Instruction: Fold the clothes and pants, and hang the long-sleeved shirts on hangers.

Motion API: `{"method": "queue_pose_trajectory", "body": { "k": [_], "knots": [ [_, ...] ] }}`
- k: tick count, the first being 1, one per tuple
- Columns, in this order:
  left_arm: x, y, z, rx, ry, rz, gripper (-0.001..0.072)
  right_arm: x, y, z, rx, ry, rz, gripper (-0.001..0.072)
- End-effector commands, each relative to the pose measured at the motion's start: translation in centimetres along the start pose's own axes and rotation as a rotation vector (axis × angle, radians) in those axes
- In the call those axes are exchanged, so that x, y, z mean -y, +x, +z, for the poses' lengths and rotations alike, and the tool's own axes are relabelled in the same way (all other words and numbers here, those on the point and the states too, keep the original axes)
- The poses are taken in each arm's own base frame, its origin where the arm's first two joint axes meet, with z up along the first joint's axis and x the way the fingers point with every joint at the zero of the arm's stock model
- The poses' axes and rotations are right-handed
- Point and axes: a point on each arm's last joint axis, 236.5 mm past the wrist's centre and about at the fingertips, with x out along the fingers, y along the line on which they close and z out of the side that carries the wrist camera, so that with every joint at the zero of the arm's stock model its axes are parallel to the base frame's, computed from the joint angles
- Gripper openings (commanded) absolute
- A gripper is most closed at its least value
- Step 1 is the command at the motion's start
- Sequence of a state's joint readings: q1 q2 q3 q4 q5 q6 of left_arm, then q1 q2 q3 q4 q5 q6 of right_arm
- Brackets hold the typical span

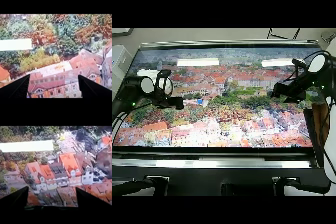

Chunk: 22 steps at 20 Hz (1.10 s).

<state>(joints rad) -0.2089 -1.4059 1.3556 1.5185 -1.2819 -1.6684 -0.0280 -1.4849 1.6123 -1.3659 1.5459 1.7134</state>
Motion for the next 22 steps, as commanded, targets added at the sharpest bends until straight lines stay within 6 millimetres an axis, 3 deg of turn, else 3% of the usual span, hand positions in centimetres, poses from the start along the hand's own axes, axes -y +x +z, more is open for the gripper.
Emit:
{"method": "queue_pose_trajectory", "body": {
  "k": [1, 12, 13, 15, 19, 22],
  "knots": [
    [0.0, 0.0, 0.0, 0.000, 0.000, 0.000, 0.0711, 0.0, 0.0, 0.0, -0.001, 0.001, 0.000, 0.0674],
    [0.0, 0.0, 0.0, 0.000, 0.000, 0.000, 0.0710, 0.0, 0.0, 0.1, 0.002, 0.001, 0.001, 0.0674],
    [0.0, 0.0, 0.2, 0.007, 0.000, -0.001, 0.0711, -0.1, 0.0, 0.8, 0.035, 0.001, 0.006, 0.0675],
    [0.1, 0.3, 2.7, 0.107, -0.001, -0.007, 0.0711, -0.2, -0.1, 2.9, 0.122, 0.002, 0.011, 0.0676],
    [2.3, 0.2, 8.1, 0.323, -0.024, -0.089, 0.0710, 0.3, -0.3, 4.1, 0.175, -0.004, -0.011, 0.0698],
    [1.7, -2.9, 16.7, 0.709, -0.081, -0.121, 0.0711, 1.6, -0.8, 6.1, 0.260, -0.015, -0.069, 0.0694]
  ]
}}
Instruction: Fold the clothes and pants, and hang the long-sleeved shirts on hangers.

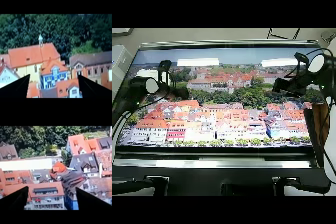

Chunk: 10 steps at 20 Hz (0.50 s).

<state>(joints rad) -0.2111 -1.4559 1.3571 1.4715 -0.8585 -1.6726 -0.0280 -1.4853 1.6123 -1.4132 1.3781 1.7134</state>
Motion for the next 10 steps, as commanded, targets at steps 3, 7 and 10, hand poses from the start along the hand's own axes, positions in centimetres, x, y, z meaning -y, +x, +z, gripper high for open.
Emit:
{"method": "queue_pose_trajectory", "body": {
  "k": [3, 7, 10],
  "knots": [
    [-10.9, -0.7, 12.8, 0.441, -0.532, 0.008, 0.0711, 1.8, -0.1, 3.2, 0.135, -0.029, -0.078, 0.0695],
    [-26.2, 0.0, 7.0, 0.248, -1.143, -0.031, 0.0713, 1.7, 0.6, 2.9, 0.108, -0.072, -0.073, 0.0696],
    [-30.9, 1.0, 3.3, 0.183, -1.241, -0.063, 0.0713, 0.8, 1.5, 2.2, 0.072, -0.057, -0.029, 0.0695]
  ]
}}
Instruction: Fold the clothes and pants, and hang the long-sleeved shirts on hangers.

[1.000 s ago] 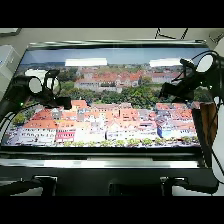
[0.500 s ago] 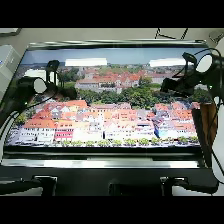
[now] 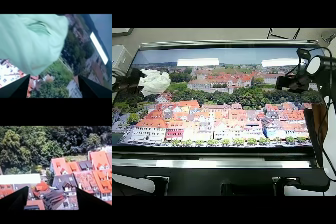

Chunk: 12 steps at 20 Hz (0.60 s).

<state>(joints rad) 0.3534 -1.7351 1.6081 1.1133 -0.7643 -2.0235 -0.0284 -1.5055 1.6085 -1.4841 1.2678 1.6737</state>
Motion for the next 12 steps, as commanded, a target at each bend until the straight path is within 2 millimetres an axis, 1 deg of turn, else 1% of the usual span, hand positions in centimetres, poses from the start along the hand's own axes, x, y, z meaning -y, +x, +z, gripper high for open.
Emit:
{"method": "queue_pose_trajectory", "body": {
  "k": [1, 2, 4, 6, 8, 10, 11, 12],
  "knots": [
    [-5.7, 0.9, 2.5, -0.080, -0.219, -0.005, 0.0713, -1.2, 0.8, -0.6, -0.033, 0.004, 0.051, 0.0695],
    [-6.4, 1.9, 2.5, -0.076, -0.227, 0.001, 0.0713, -1.6, 0.9, -0.7, -0.038, 0.010, 0.068, 0.0694],
    [-6.5, 4.2, 2.2, -0.061, -0.236, -0.016, 0.0713, -2.2, 1.0, -0.8, -0.044, 0.019, 0.095, 0.0694],
    [-5.6, 6.6, 1.6, -0.041, -0.255, -0.060, 0.0713, -2.5, 1.0, -1.1, -0.059, 0.023, 0.108, 0.0694],
    [-4.3, 8.4, 1.7, 0.009, -0.248, -0.112, 0.0712, -2.6, 0.9, -2.0, -0.096, 0.023, 0.111, 0.0694],
    [-3.6, 9.6, 1.9, 0.065, -0.246, -0.128, 0.0710, -2.8, 0.7, -3.3, -0.152, 0.023, 0.121, 0.0694],
    [-3.3, 10.0, 1.5, 0.071, -0.241, -0.130, 0.0682, -2.8, 0.6, -4.0, -0.182, 0.022, 0.121, 0.0687],
    [-3.1, 10.2, 1.0, 0.057, -0.240, -0.129, 0.0401, -2.8, 0.4, -4.5, -0.202, 0.020, 0.119, 0.0676]
  ]
}}
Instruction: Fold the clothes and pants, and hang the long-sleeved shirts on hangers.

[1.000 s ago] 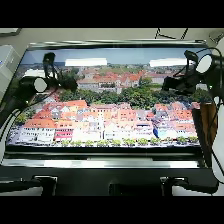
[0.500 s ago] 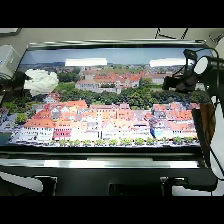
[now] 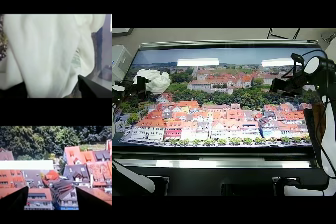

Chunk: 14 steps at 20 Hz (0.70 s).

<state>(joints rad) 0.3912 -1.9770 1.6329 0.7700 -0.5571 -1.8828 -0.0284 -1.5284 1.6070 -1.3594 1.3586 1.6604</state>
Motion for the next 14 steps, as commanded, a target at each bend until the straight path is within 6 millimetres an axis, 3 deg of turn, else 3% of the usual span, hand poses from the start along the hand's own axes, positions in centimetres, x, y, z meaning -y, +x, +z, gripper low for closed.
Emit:
{"method": "queue_pose_trajectory", "body": {
  "k": [1, 3, 4, 5, 7, 9, 10, 12, 14],
  "knots": [
    [0.8, 1.4, -0.8, 0.020, 0.000, -0.030, 0.0010, -0.3, -0.4, -2.1, -0.083, 0.000, 0.008, 0.0676],
    [3.2, -0.1, -1.8, 0.002, 0.110, -0.060, 0.0023, -0.3, -1.7, -1.7, -0.045, -0.019, 0.003, 0.0674],
    [6.1, -1.8, -2.1, 0.025, 0.267, -0.103, 0.0022, -0.4, -2.6, -1.1, -0.002, -0.050, -0.003, 0.0667],
    [9.6, -4.3, -2.4, 0.057, 0.426, -0.155, 0.0022, -0.2, -4.1, -0.1, 0.065, -0.079, -0.023, 0.0667],
    [18.4, -12.3, -5.2, 0.130, 0.751, -0.298, 0.0022, 0.2, -8.1, 2.5, 0.253, -0.113, -0.071, 0.0667],
    [25.7, -21.7, -10.2, 0.184, 0.961, -0.457, 0.0022, -0.5, -13.6, 5.0, 0.474, -0.138, -0.080, 0.0666],
    [28.4, -26.6, -13.4, 0.194, 1.034, -0.536, 0.0022, -1.2, -16.7, 5.9, 0.585, -0.147, -0.069, 0.0666],
    [30.7, -34.1, -20.4, 0.158, 1.179, -0.651, 0.0022, -2.3, -22.1, 6.3, 0.749, -0.162, -0.050, 0.0665],
    [30.4, -38.9, -27.9, 0.029, 1.265, -0.739, 0.0022, -2.9, -25.7, 5.2, 0.825, -0.171, -0.040, 0.0665]
  ]
}}
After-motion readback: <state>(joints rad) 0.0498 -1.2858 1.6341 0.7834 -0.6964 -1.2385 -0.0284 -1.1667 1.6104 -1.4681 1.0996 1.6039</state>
